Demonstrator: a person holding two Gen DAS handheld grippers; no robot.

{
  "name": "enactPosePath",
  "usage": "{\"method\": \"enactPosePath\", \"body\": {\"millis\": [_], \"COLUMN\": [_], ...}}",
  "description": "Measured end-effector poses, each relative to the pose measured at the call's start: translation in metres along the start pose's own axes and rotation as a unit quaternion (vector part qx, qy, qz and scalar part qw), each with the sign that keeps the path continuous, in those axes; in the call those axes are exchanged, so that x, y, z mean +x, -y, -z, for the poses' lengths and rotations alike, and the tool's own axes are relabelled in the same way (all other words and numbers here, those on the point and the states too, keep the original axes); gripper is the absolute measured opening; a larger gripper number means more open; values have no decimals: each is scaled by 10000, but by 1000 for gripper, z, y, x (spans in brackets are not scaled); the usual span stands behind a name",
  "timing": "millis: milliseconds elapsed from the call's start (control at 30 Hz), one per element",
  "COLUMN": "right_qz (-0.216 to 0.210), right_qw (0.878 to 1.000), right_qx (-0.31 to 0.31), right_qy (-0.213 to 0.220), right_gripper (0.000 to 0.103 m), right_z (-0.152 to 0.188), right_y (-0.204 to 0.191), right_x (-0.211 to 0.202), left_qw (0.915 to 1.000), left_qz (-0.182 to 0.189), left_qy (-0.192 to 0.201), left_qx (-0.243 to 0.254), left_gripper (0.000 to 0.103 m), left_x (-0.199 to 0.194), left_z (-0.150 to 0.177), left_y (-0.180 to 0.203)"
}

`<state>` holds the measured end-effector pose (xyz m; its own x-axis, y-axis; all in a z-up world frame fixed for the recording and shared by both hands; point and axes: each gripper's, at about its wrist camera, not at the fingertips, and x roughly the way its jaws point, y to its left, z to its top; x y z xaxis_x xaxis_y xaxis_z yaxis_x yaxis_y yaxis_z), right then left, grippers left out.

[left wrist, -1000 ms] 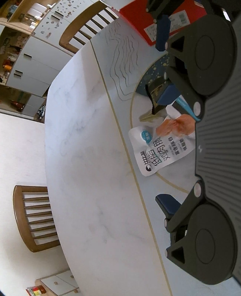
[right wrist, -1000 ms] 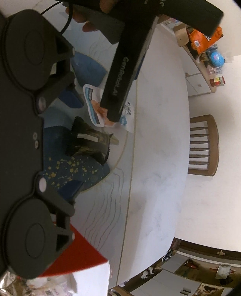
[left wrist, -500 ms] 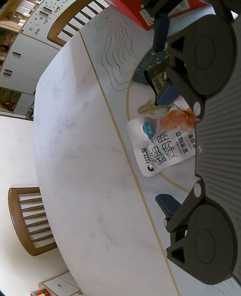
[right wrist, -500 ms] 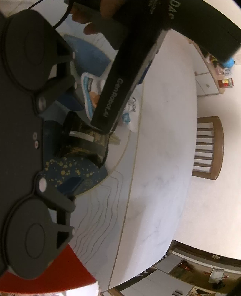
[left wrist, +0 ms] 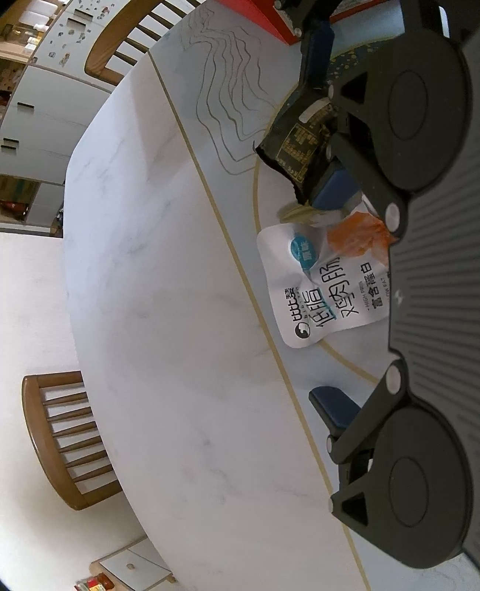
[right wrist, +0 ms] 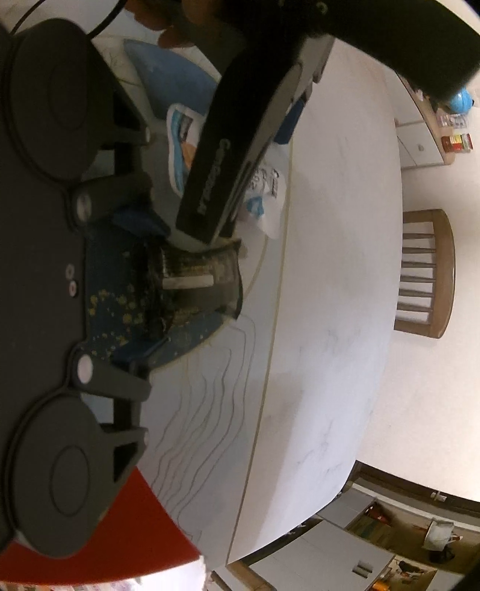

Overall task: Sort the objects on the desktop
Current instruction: 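Move left tool to white sausage pouch while right tool moves to dark snack bar, then close left tool on the white pouch while right tool closes on the snack bar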

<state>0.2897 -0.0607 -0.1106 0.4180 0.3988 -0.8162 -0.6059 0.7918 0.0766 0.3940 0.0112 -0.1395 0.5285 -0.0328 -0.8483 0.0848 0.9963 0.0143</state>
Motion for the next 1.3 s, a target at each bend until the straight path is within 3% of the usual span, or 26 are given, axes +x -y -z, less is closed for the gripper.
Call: {"method": "enactPosePath", "body": {"millis": [100,167,400,500,567,667,1300], "right_qz": [26,38,-28,-29,-90,-104,-296], "right_qw": [10000,10000,9997,9997,9997,9999,9995], "right_qx": [-36,-37,-115,-169,-155,-87,7], "right_qy": [-8,37,234,187,141,92,-86], "right_gripper": [59,69,73,68,58,50,39], "right_z": [-1,-2,-17,-19,-17,-14,5], "right_y": [0,1,2,2,3,5,6], "right_x": [2,2,-1,1,1,-2,-28], "left_qw": [10000,9999,9998,9997,9997,9995,9980], "left_qz": [20,42,63,100,112,191,626], "left_qy": [33,57,127,157,186,225,84], "left_qx": [52,74,101,145,151,110,43], "left_gripper": [97,92,83,78,70,68,65], "left_x": [-1,-2,-3,-4,-5,-7,-32], "left_z": [0,-1,-3,-3,-3,-2,30], "left_y": [2,2,2,2,1,-1,-5]}}
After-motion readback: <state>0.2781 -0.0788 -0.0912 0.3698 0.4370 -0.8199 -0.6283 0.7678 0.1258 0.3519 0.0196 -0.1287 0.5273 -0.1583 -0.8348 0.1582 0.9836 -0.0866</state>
